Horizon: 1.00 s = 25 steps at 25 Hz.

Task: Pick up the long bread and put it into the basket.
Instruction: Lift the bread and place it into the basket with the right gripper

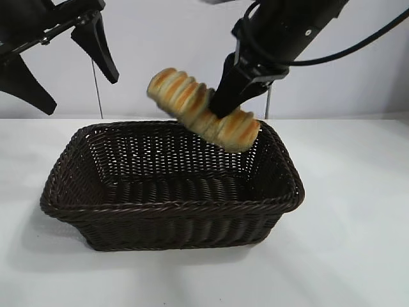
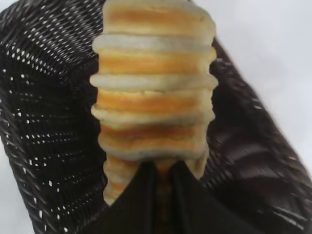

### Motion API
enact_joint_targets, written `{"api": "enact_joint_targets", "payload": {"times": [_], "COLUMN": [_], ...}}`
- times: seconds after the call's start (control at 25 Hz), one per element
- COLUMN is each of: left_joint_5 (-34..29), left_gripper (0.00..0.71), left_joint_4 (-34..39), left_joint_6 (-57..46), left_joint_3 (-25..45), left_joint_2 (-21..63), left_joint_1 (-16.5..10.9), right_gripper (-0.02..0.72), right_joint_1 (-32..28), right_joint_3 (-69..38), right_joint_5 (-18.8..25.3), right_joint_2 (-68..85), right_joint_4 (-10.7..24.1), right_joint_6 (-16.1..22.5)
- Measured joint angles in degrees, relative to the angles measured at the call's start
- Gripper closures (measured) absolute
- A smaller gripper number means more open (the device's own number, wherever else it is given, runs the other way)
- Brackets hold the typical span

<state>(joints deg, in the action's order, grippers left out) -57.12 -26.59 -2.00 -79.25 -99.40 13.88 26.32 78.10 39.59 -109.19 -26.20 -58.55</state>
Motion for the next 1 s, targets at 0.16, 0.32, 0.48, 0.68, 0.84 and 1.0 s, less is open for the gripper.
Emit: {"api": "enact_joint_targets", "payload": {"times": [0.16, 0.32, 0.48, 0.68, 0.84, 1.0], "left_joint_5": [0.1, 0.1, 0.3, 0.3, 0.3, 0.4], "left_gripper": [0.061, 0.061, 0.061, 0.061, 0.061, 0.061], "left_joint_4": [0.0, 0.0, 0.0, 0.0, 0.0, 0.0], "left_joint_6": [0.0, 0.0, 0.0, 0.0, 0.0, 0.0], "left_joint_3": [0.0, 0.0, 0.0, 0.0, 0.0, 0.0], "left_joint_2": [0.0, 0.0, 0.0, 0.0, 0.0, 0.0], "left_joint_1": [0.0, 0.0, 0.0, 0.0, 0.0, 0.0], "right_gripper": [0.652, 0.652, 0.652, 0.587, 0.318, 0.159], "right_joint_1": [0.0, 0.0, 0.0, 0.0, 0.0, 0.0], "right_joint_3": [0.0, 0.0, 0.0, 0.0, 0.1, 0.1], "right_joint_5": [-1.5, -2.1, -2.2, -3.5, -3.6, -3.2], "right_joint_2": [-2.0, -3.3, -4.2, -4.4, -4.4, -4.1], "right_joint_4": [0.1, 0.3, 0.6, 1.1, 1.2, 1.2], "right_joint_6": [0.0, 0.1, 0.5, 2.0, 2.8, 3.2]}}
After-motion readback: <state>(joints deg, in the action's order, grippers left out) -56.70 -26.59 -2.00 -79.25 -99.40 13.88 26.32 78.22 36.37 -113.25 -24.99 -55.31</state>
